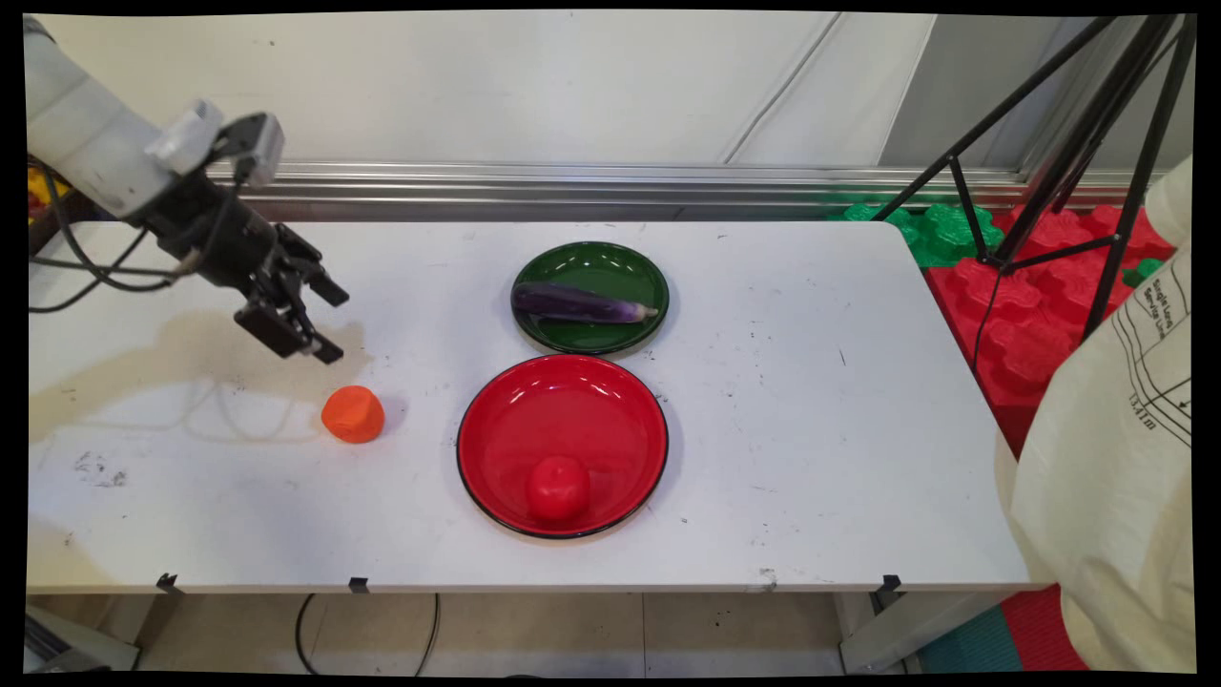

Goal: Pick up the eggplant from the green plate

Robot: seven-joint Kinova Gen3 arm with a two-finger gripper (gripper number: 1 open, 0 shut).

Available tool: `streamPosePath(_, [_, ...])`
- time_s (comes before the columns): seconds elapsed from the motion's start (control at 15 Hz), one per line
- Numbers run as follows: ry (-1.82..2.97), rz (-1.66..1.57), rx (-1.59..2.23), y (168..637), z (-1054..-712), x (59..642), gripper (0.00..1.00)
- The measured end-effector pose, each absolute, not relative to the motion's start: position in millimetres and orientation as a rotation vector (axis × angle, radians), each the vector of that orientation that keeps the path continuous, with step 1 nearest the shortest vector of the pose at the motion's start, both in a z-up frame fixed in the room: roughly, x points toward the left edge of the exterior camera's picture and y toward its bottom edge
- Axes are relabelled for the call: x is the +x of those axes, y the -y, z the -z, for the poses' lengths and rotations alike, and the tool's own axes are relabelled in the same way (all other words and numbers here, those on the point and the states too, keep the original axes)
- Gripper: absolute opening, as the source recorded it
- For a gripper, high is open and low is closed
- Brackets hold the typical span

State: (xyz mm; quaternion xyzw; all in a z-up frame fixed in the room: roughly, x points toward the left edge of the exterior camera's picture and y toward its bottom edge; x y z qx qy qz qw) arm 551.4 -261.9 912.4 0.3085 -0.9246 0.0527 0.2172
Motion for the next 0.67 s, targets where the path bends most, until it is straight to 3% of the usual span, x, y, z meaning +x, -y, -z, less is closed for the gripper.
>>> streamPosePath(0.67, [2.439,-0.215,0.879,258.1,-961.4,559.0,1.00])
